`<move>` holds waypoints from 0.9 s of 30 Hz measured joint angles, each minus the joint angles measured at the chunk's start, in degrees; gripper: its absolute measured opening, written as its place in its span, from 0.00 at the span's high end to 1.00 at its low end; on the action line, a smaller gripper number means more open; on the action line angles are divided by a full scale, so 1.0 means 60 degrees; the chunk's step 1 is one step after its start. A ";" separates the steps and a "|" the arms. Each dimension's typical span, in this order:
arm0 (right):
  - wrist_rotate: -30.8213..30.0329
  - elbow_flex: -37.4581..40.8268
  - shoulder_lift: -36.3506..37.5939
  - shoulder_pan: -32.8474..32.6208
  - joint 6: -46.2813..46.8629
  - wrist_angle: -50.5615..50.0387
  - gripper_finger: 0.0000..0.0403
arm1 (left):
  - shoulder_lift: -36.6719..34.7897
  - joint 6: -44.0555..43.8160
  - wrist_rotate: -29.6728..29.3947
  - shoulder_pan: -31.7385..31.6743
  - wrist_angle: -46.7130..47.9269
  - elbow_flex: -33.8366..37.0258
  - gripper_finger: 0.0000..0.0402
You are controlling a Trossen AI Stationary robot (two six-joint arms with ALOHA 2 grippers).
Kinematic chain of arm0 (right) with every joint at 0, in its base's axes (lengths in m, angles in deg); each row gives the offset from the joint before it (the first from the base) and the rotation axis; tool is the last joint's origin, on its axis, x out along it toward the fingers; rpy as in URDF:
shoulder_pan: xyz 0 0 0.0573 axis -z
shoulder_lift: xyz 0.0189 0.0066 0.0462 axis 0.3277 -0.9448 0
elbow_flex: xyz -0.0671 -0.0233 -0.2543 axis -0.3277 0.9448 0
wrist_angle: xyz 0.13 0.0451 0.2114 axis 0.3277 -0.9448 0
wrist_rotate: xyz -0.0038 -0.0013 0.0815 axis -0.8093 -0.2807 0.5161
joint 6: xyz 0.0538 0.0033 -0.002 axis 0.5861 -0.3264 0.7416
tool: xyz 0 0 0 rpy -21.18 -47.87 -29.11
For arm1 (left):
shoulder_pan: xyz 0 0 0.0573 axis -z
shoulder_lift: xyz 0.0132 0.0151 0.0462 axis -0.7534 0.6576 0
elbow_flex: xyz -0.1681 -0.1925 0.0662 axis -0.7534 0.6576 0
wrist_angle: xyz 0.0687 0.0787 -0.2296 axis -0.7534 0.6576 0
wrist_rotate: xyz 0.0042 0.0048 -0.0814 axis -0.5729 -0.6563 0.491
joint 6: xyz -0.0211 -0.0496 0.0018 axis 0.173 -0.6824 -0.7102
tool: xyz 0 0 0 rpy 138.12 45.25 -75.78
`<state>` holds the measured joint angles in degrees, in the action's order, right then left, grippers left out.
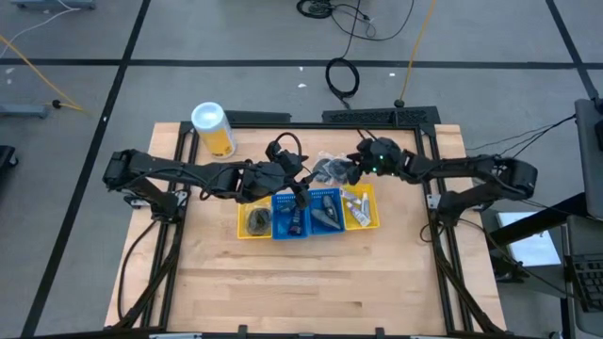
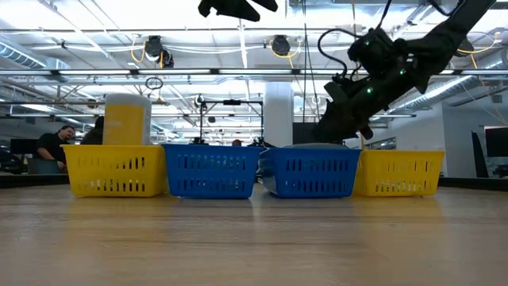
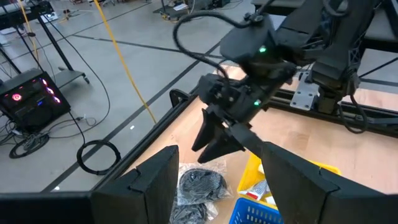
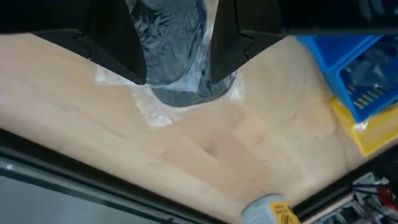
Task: Pick & Place Travel size toiletries
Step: Put the hairbrush into the left yellow bin
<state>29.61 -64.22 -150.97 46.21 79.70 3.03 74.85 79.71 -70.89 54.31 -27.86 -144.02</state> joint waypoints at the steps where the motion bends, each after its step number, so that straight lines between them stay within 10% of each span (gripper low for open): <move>1: 0.0125 -0.0004 -0.0123 0.0130 -0.0004 0.0033 0.58 | 0.0000 0.0000 0.0000 0.0000 0.0000 0.0000 0.43; 27: 0.1859 -0.0007 -0.3081 0.2110 0.0000 0.1778 0.58 | 0.0000 -0.0023 0.0004 0.0000 -0.0003 0.0000 0.43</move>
<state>40.77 -64.26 -169.45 58.87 79.70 13.70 74.85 79.57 -70.87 54.31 -27.88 -144.02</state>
